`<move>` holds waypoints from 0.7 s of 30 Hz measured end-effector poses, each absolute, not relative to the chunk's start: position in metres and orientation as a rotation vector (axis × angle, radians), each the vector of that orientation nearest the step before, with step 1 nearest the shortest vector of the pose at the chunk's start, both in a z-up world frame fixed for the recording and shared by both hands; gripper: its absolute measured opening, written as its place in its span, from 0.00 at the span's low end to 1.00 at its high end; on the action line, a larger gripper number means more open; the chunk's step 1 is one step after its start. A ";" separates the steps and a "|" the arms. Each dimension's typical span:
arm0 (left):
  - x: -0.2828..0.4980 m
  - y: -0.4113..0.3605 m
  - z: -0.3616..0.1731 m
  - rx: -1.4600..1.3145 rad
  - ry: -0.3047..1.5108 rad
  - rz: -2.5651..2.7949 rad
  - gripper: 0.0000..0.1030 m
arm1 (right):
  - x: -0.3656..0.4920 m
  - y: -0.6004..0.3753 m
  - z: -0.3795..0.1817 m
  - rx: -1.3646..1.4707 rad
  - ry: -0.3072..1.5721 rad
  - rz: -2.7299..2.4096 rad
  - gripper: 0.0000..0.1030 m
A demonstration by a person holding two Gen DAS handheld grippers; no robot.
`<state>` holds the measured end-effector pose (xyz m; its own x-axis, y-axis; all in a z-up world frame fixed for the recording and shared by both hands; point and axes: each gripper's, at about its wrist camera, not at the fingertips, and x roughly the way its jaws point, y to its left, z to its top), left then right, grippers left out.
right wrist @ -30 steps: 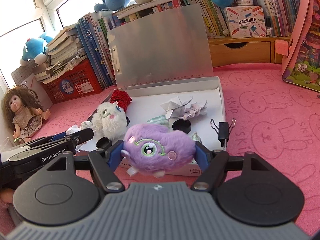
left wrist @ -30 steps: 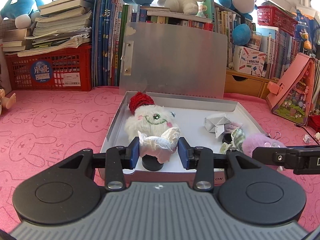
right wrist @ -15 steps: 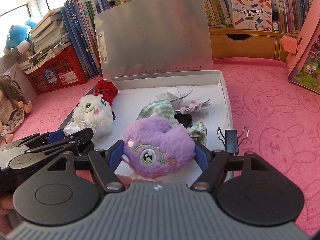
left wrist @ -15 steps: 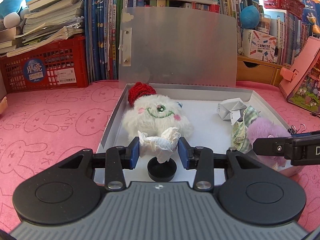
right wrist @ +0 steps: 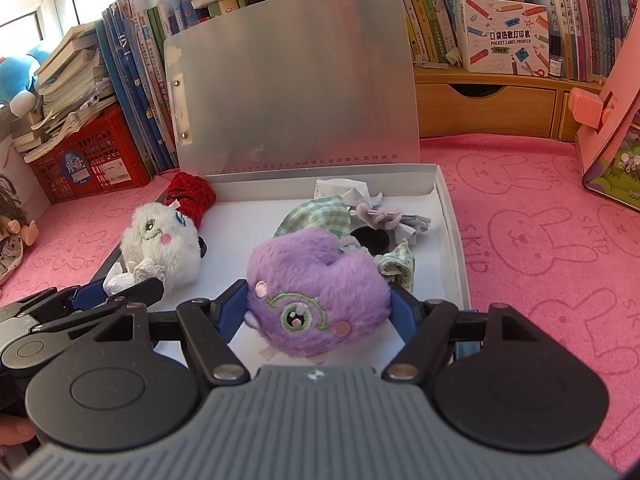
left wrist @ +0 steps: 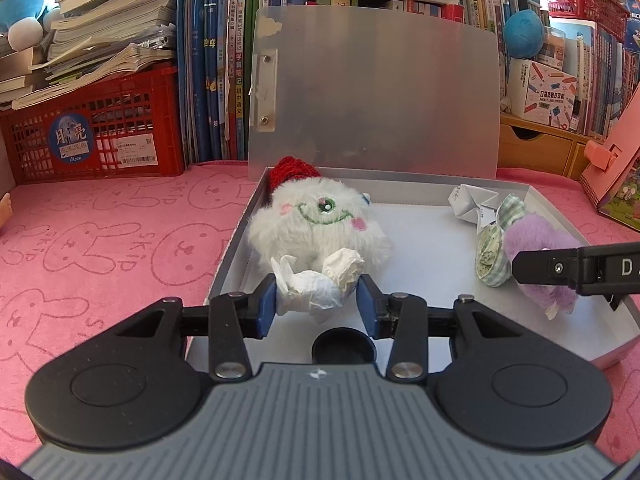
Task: Organize objects
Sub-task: 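Lower the tissue and purple plush into the box and open both grippers, then grasp the blue patterned pouch with the left gripper while the right grasps the black cap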
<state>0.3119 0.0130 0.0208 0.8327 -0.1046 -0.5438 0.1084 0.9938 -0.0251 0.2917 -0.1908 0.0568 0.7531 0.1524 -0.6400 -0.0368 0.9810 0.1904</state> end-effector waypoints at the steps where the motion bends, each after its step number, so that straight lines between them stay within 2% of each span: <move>1: 0.313 0.013 0.020 0.001 0.580 -0.109 0.46 | 0.293 -0.190 0.057 0.171 0.711 0.106 0.72; 2: 0.314 0.013 0.020 -0.003 0.583 -0.108 0.46 | 0.293 -0.190 0.057 0.177 0.710 0.111 0.74; 5: 0.310 0.011 0.021 0.020 0.575 -0.116 0.56 | 0.289 -0.193 0.059 0.196 0.699 0.120 0.76; 7: 0.305 0.009 0.024 0.042 0.556 -0.118 0.68 | 0.286 -0.195 0.061 0.204 0.686 0.125 0.82; 10: 0.298 0.008 0.028 0.042 0.550 -0.122 0.75 | 0.280 -0.199 0.065 0.221 0.674 0.136 0.83; 21: 0.250 0.009 0.047 0.040 0.532 -0.163 0.82 | 0.232 -0.207 0.081 0.167 0.616 0.185 0.83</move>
